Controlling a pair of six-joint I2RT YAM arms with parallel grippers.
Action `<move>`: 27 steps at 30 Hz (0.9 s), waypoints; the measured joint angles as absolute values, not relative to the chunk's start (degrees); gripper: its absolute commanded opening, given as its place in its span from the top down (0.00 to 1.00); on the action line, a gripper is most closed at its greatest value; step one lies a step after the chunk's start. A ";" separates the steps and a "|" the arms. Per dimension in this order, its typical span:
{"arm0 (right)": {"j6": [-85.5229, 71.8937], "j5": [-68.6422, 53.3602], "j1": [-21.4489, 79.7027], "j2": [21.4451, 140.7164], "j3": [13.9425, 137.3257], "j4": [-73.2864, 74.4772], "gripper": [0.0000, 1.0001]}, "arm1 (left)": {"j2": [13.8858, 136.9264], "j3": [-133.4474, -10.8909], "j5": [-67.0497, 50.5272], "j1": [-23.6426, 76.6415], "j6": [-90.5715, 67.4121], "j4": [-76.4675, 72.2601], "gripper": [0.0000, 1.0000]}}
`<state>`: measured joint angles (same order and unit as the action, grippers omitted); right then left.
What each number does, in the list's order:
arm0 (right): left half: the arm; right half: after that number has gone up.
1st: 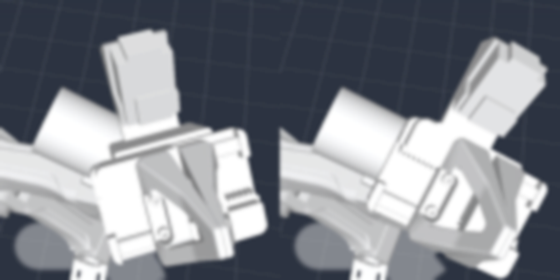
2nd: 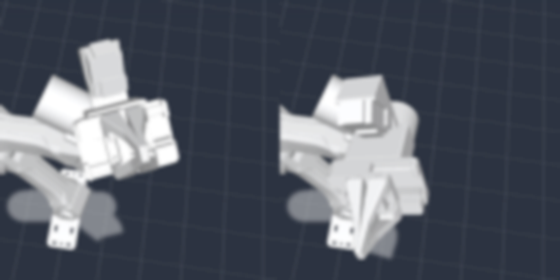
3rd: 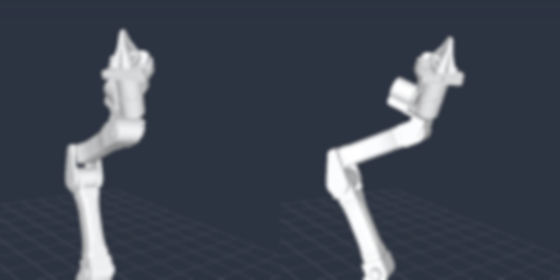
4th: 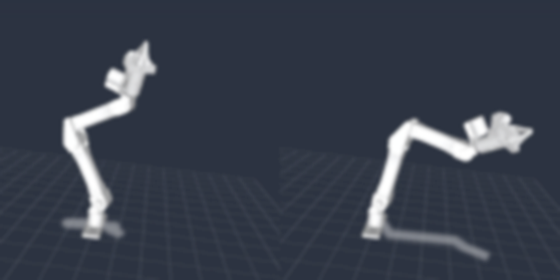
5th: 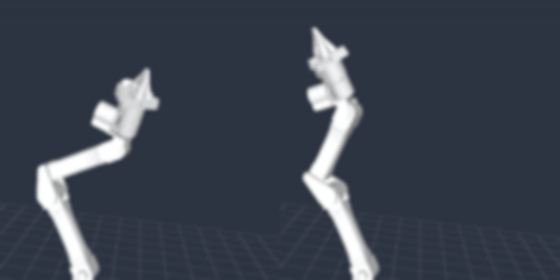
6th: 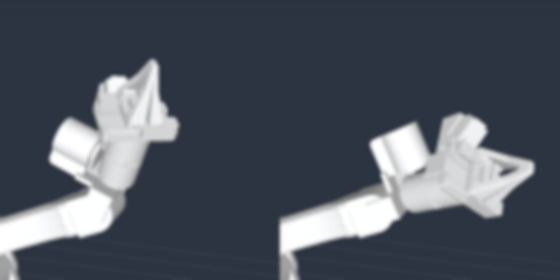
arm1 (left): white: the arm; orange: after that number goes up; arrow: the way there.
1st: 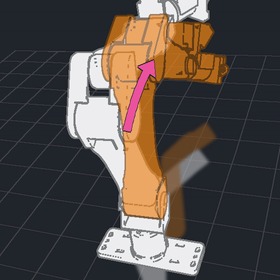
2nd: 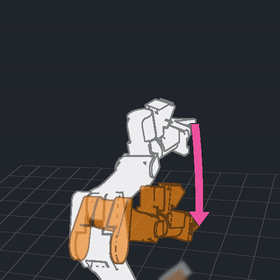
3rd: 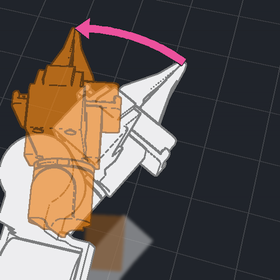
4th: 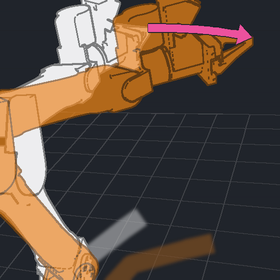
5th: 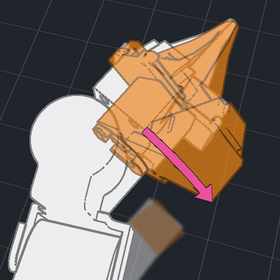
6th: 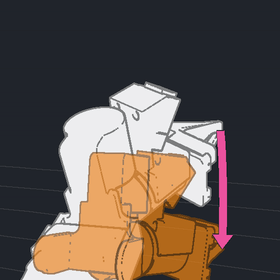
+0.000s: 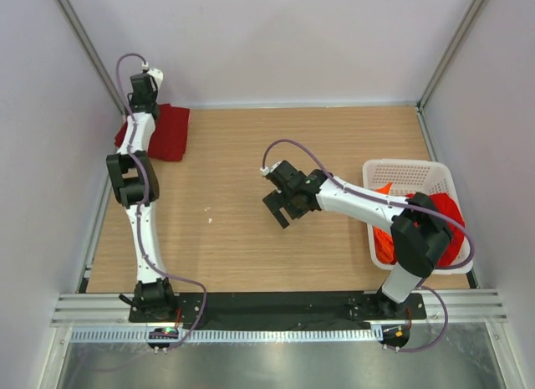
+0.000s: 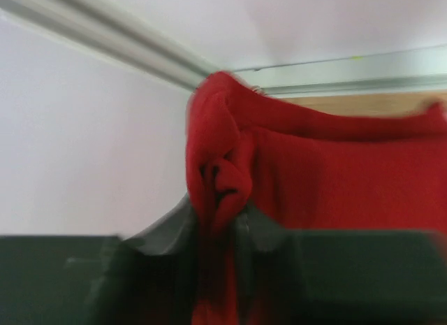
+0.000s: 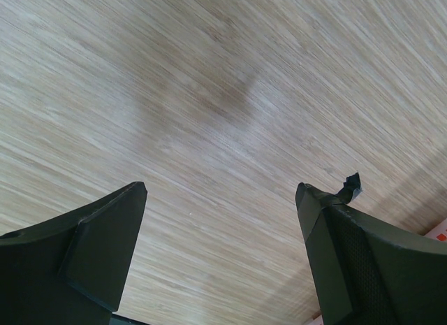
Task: Fold and stack the t-shirts
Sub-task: Neatly place the folded tshirt to the corner
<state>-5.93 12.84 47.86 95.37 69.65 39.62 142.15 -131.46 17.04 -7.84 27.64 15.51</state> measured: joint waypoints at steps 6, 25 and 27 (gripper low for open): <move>-6.00 12.21 47.46 96.73 69.95 39.51 0.04 | 149.73 -131.44 28.25 -8.38 29.34 5.10 0.18; -14.90 7.31 40.82 86.46 64.66 34.26 0.02 | 119.33 -115.48 35.86 8.38 14.04 10.39 0.00; -17.45 6.70 40.01 79.79 60.60 31.55 0.01 | 113.27 -111.44 34.37 13.87 8.73 13.30 0.00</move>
<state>-17.45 6.70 40.01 79.79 60.60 31.55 113.27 -111.44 34.37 13.87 8.73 13.30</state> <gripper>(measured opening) 0.982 0.996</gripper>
